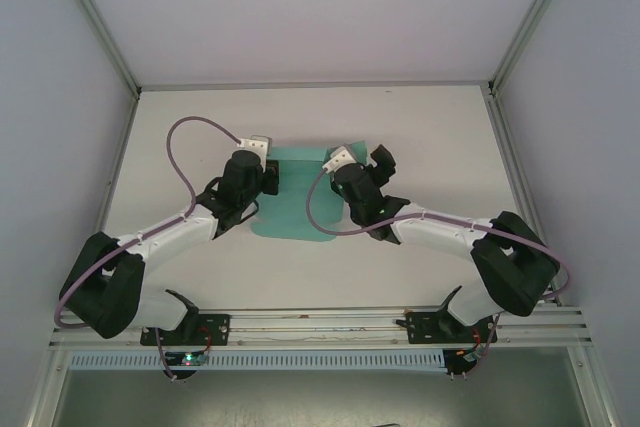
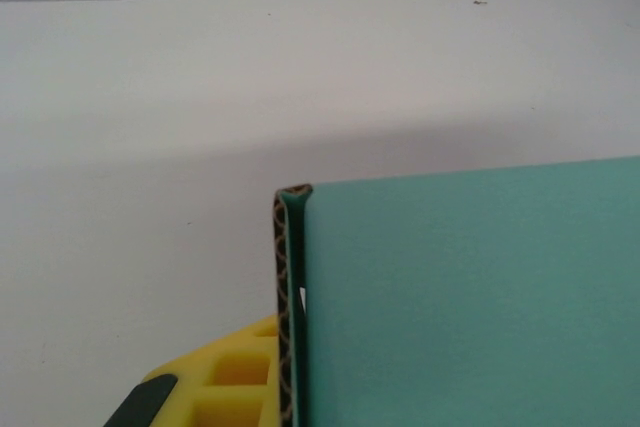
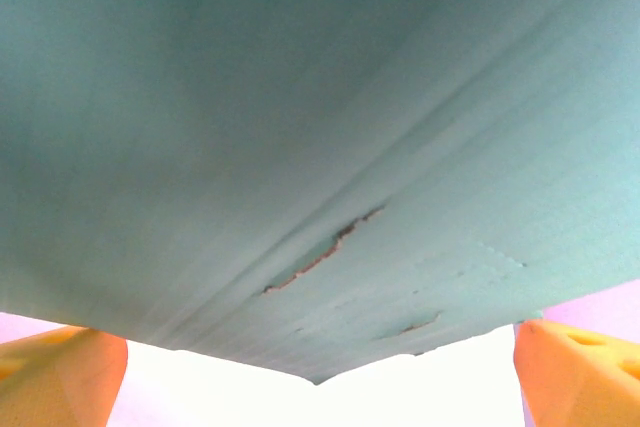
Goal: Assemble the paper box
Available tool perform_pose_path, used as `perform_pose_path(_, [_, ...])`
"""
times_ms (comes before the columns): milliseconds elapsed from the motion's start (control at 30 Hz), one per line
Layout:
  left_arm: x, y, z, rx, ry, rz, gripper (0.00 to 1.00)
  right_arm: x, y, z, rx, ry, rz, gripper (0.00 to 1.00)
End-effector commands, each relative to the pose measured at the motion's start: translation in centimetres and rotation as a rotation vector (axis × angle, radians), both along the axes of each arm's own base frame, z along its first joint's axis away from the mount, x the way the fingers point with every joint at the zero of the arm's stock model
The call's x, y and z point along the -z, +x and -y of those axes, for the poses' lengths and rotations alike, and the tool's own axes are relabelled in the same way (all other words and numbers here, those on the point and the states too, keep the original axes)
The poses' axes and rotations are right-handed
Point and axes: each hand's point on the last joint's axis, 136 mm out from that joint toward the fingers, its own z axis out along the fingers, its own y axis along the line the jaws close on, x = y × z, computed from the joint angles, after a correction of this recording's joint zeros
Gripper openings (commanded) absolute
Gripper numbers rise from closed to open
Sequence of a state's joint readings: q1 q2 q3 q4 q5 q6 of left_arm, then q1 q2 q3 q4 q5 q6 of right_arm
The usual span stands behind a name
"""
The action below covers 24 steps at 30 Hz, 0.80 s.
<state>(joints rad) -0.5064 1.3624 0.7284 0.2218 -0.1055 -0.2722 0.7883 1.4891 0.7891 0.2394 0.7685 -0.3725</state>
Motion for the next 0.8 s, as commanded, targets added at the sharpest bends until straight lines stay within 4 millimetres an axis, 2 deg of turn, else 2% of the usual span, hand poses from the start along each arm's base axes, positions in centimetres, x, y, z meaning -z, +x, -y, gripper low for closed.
perform_pose_path(0, [1.8, -1.4, 2.4, 0.122, 0.064, -0.043, 0.00, -3.8, 0.3, -2.6, -0.083, 0.144, 0.090, 0.98])
perform_pose_path(133, [1.9, -1.2, 3.1, 0.122, 0.083, -0.049, 0.00, -2.4, 0.4, -4.4, -0.120, 0.043, 0.051, 0.98])
perform_pose_path(233, [1.7, -1.1, 3.5, 0.120, 0.077, -0.047, 0.00, -1.6, 1.1, -4.6, -0.056, -0.081, 0.064, 0.98])
perform_pose_path(333, [1.4, -1.1, 3.6, 0.113, 0.048, -0.048, 0.00, -0.9, 1.8, -4.8, -0.006, -0.125, 0.073, 0.98])
perform_pose_path(433, [1.0, -1.2, 3.8, 0.112, 0.026, -0.047, 0.00, -1.0, 2.0, -5.1, 0.019, -0.095, 0.090, 0.98])
perform_pose_path(567, [0.6, -0.9, 3.3, 0.066, 0.010, -0.043, 0.00, -2.1, 1.7, -4.8, 0.055, -0.012, 0.137, 0.98])
perform_pose_path(633, [0.4, -0.7, 2.7, 0.029, 0.016, -0.044, 0.00, -2.7, 1.4, -4.1, 0.076, 0.054, 0.153, 0.98])
perform_pose_path(767, [0.5, -0.4, 1.6, -0.029, 0.028, -0.043, 0.00, -2.5, 0.2, -2.3, 0.046, 0.113, 0.117, 0.98])
